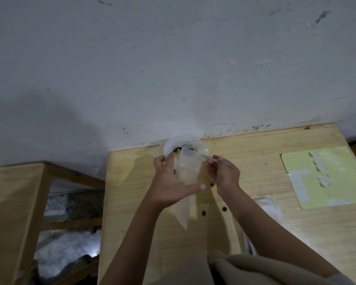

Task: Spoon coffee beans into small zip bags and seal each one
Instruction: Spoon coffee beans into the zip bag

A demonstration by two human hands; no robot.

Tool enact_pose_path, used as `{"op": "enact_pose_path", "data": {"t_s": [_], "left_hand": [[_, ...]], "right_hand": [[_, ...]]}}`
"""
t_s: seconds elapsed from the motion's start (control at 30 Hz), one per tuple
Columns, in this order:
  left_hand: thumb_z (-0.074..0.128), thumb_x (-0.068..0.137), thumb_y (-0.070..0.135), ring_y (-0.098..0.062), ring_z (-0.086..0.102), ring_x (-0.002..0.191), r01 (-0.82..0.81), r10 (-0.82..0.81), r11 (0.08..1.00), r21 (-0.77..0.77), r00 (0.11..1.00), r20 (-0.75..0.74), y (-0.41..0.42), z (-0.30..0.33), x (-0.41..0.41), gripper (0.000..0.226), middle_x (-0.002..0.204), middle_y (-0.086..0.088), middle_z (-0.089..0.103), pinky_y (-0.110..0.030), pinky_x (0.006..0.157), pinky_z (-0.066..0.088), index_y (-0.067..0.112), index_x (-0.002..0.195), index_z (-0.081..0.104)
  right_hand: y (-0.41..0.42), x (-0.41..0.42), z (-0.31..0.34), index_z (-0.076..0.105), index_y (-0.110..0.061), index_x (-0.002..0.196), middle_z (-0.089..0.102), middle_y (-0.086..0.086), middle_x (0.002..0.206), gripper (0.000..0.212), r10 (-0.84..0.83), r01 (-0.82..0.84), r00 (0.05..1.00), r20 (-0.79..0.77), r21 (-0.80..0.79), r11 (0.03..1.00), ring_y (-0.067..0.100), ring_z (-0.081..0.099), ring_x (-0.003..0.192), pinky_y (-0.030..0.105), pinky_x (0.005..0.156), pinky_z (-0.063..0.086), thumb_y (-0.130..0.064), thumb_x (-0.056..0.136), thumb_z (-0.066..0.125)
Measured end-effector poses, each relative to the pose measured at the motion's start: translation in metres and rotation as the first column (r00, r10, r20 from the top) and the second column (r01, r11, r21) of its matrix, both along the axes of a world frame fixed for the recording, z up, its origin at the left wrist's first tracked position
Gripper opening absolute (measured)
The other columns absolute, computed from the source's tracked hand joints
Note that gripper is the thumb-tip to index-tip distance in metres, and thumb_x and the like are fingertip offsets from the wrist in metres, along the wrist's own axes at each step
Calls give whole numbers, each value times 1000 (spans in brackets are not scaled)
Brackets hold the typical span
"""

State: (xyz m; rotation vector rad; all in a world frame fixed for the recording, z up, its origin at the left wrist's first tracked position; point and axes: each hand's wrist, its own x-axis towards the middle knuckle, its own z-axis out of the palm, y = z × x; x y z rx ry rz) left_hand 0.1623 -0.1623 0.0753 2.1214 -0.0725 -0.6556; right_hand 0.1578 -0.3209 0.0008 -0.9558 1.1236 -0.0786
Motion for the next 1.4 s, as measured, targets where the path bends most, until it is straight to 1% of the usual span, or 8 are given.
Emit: {"op": "enact_pose_path", "data": {"t_s": [0.13, 0.33, 0.53, 0.77, 1.1, 1.23, 1.33, 1.4], "left_hand": [[87, 58, 44, -8, 40, 108, 37, -40, 997, 60, 998, 44, 6, -2, -2, 113, 138, 12, 8, -21, 87, 38, 28, 146, 19], [87, 55, 48, -20, 33, 129, 50, -58, 991, 123, 996, 66, 16, -17, -2, 120, 143, 17, -1, -29, 97, 38, 28, 147, 12], [86, 54, 50, -22, 16, 142, 50, -57, 982, 184, 998, 34, 23, -29, -2, 131, 149, 14, -14, -37, 109, 34, 24, 151, 2], [86, 53, 50, -24, 14, 143, 63, -71, 969, 237, 997, 25, 26, -41, -4, 130, 149, 16, -16, -38, 109, 35, 22, 151, 7], [89, 51, 44, -25, 7, 145, 48, -48, 961, 271, 999, -4, 28, -51, -10, 131, 149, 12, -22, -38, 112, 30, 21, 151, 8], [88, 52, 45, -26, 10, 144, 52, -60, 960, 274, 998, 21, 27, -52, -12, 129, 149, 11, -19, -37, 111, 32, 19, 151, 9], [87, 54, 47, -26, 17, 141, 39, -52, 967, 253, 998, 47, 26, -52, -11, 127, 144, 14, -10, -35, 108, 36, 17, 151, 11], [88, 54, 46, -25, 22, 138, 17, -29, 976, 216, 998, 53, 26, -51, -9, 126, 143, 11, -4, -30, 104, 37, 15, 150, 12]], "right_hand": [[-8, -5, 2, 66, -7, 92, 69, 9, 73, 19, 26, -26, 998, 50, 5, 1000, 14, 65, 58, 29, 63, 54, -15, 97, 50], [-21, -11, 7, 66, -5, 90, 67, 10, 74, 22, 114, -103, 986, 121, -93, 990, 18, 64, 61, 35, 72, 56, -16, 98, 48], [-35, -19, 12, 66, -6, 85, 64, 13, 74, 23, 179, -152, 969, 172, -158, 976, 20, 62, 69, 31, 70, 58, -12, 97, 48], [-43, -27, 14, 66, -5, 85, 63, 13, 75, 23, 173, -153, 970, 173, -123, 981, 21, 60, 66, 26, 61, 56, -12, 98, 47], [-48, -36, 18, 67, -7, 84, 63, 11, 69, 25, 287, -253, 936, 205, -177, 951, 21, 61, 66, 33, 67, 54, -12, 98, 47], [-40, -39, 30, 68, -7, 85, 66, 10, 67, 22, 434, -351, 865, 252, -314, 882, 18, 65, 63, 33, 69, 58, -9, 96, 49], [-29, -41, 40, 69, -11, 89, 70, 10, 73, 19, 642, -483, 723, 256, -477, 734, 20, 69, 71, 29, 69, 57, -8, 95, 51], [-23, -42, 45, 70, -12, 92, 72, 8, 75, 17, 698, -479, 684, 213, -591, 650, 20, 70, 74, 32, 69, 57, -10, 94, 53]]}}
